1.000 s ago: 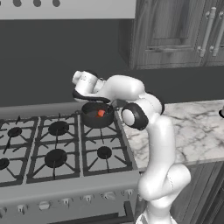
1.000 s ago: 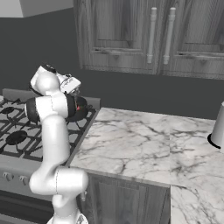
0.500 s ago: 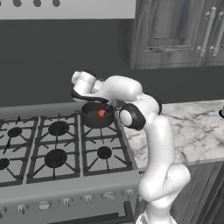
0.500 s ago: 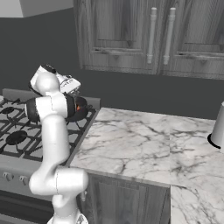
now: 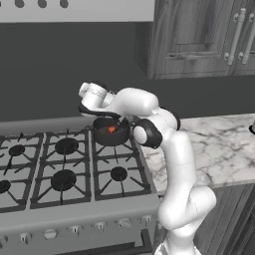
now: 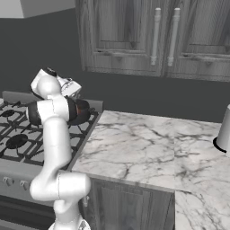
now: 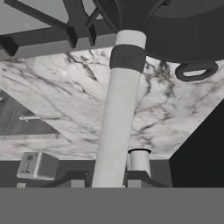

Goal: Put the bell pepper and sweet potato in the pot. Retrieve the spatula and lightly stir the vegetables in the pot.

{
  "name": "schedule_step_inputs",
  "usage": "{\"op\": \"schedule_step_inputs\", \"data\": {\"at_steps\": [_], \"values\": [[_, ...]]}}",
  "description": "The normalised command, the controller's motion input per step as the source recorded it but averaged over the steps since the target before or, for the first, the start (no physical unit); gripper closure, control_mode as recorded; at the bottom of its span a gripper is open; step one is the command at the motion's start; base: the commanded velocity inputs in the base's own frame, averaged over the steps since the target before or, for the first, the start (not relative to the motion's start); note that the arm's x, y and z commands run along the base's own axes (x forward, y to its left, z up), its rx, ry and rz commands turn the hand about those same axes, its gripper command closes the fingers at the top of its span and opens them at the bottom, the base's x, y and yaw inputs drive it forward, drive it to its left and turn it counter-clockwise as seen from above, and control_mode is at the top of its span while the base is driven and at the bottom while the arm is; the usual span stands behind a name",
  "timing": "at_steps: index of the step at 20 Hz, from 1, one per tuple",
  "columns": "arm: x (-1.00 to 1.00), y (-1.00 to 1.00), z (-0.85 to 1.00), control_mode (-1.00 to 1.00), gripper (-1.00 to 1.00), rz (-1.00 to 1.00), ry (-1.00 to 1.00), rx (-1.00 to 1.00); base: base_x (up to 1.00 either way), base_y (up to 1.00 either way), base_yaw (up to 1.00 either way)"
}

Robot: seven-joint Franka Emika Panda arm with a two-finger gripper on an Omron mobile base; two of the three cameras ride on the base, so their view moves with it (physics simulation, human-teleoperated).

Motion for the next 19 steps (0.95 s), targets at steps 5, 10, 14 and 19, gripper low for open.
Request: {"op": "schedule_step_inputs", "data": {"at_steps": [5,10,14,19], "values": [[0.54,0.33,-0.1,-1.0,1.0,-0.02,0.0,-0.03,0.0,0.0,0.0],[0.16,0.02,0.24,-1.0,1.0,0.0,0.0,-0.01,0.0,0.0,0.0],[-0.06,-0.01,0.03,-1.0,1.0,0.0,0.01,0.0,0.0,0.0,0.0],[0.04,-0.02,-0.02,-1.0,1.0,0.0,0.04,-0.02,0.0,0.0,0.0]]}}
